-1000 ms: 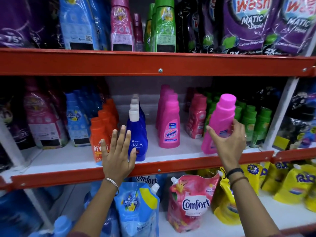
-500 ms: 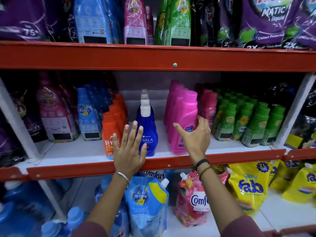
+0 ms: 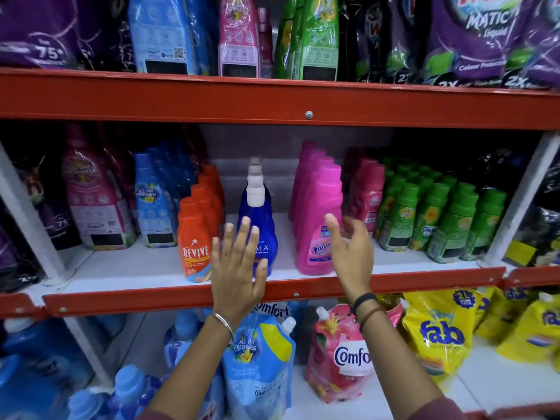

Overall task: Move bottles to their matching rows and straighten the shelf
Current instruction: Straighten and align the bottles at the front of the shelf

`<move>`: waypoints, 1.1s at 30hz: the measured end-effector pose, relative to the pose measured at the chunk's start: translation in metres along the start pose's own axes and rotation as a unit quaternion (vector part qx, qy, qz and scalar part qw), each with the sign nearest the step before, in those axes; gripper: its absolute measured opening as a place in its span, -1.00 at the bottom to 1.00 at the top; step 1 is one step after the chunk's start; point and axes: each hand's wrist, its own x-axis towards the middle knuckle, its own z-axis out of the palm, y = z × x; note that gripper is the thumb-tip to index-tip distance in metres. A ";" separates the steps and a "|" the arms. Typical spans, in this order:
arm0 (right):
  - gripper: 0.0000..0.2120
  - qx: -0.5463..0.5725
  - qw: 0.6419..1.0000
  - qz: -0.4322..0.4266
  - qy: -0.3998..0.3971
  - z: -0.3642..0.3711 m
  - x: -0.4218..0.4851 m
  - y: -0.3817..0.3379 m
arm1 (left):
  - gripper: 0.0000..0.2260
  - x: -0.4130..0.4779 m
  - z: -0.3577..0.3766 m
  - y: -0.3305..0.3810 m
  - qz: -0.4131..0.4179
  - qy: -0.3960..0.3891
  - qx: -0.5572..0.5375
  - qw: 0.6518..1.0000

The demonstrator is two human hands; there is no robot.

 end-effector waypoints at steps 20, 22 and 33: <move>-0.47 0.218 0.961 0.074 -0.152 -0.024 0.003 0.047 | -0.22 0.040 0.010 0.106 -0.403 -0.244 -0.370 0.801; -0.47 0.224 0.961 0.078 -0.144 -0.023 0.004 0.047 | -0.05 0.040 0.010 0.103 -0.413 -0.240 -0.382 0.791; -0.39 0.233 0.970 0.040 -0.061 -0.023 -0.017 0.046 | -0.34 0.022 0.005 0.107 -0.373 -0.137 -0.418 0.817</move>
